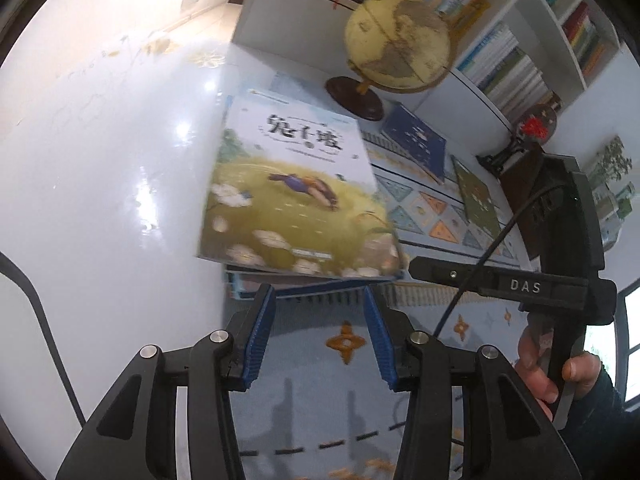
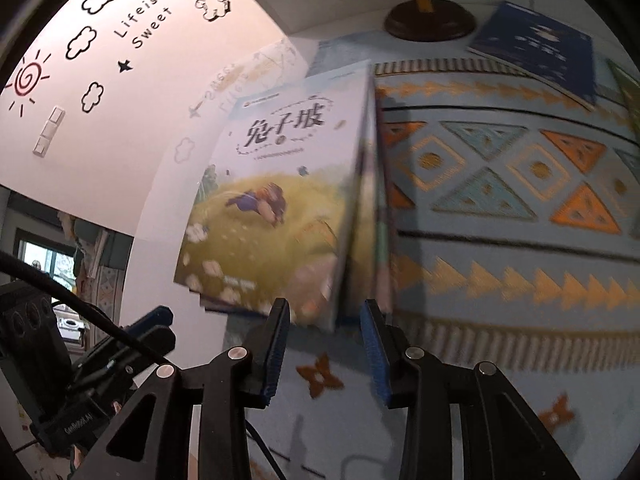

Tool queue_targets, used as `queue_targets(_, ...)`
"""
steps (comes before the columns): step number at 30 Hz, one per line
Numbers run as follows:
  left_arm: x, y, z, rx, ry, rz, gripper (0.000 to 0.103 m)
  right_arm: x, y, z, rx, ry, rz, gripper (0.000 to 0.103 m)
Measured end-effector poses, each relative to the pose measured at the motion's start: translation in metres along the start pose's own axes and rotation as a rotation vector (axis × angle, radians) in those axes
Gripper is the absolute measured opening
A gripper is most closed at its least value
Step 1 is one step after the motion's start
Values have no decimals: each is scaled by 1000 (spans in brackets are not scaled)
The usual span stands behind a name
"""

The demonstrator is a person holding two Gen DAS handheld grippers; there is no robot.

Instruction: Organize books

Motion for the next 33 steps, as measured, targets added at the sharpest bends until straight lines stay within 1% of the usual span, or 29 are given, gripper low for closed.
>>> queue_targets(2,-13,3,1,-4,-9,18,43,-10,-8,-13,-16,-18,7,46)
queue_targets(3,-22,4,1,-8,-16,27,44,-15,-12,-20,-29,-23,10,53)
queue_targets(5,-41,6,4,-10,-30,41,50,-25,-20,-32,-48,-32,10,54)
queue_targets(6,-55,8,7,-10,-34,51,59,-29,-25,-39,-52,-40,1,54)
queue_targets(7,-67,9,8,-13,-34,58,69,-33,-32,-47,-65,-68,-21,54)
queue_targets(9,-89,12,11,-26,-44,81,70,-40,-48,-64,-104,-139,-75,53)
queue_targets(10,-108,15,14,-25,-27,114,70,-46,-54,-73,-120,-165,-97,53)
queue_targets(12,-155,18,20,-24,27,232,70,-59,-69,-92,-154,-210,-128,54)
queue_targets(14,-194,19,23,-39,53,319,70,-80,-84,-113,-198,-266,-143,55)
queue_targets(15,-217,18,26,-46,47,352,71,-94,-91,-124,-217,-296,-142,55)
queue_targets(16,-246,15,31,-45,23,375,73,-114,-100,-137,-234,-329,-137,55)
queue_targets(17,-262,13,35,-42,13,384,74,-130,-108,-147,-243,-345,-129,55)
queue_targets(19,-308,2,44,-40,-5,400,76,-173,-124,-174,-256,-351,-87,55)
queue_targets(21,-350,-11,56,-27,-33,390,76,-211,-139,-202,-271,-341,-42,55)
queue_targets(22,-365,-16,61,-20,-35,385,76,-235,-148,-222,-284,-325,-19,55)
queue_targets(24,-395,-22,73,-9,-34,380,76,-266,-159,-252,-304,-297,5,55)
queue_targets(25,-412,-23,79,-8,-31,384,76,-281,-161,-269,-310,-299,2,55)
queue_targets(28,-453,-19,88,-27,-3,379,76,-309,-155,-314,-370,-331,-46,56)
queue_targets(29,-462,-16,90,-32,4,373,76,-318,-151,-327,-387,-337,-37,58)
queue_targets(30,-473,-10,92,-38,12,359,76,-326,-147,-337,-398,-330,-18,61)
queue_targets(31,-478,-5,95,-42,21,344,76,-340,-140,-351,-409,-297,23,64)
queue_targets(33,-486,2,102,-48,45,324,76,-358,-131,-365,-418,-222,69,64)
Point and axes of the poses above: each gripper's, at about its wrist camera, not at the fingertips, and z roughly the way its jaws point, x to its left, y to its top, the point moved 1 cm from there along z, roughly the way its jaws point, and after that the axes turned 13 degrees about z, right-handed, at the moved point
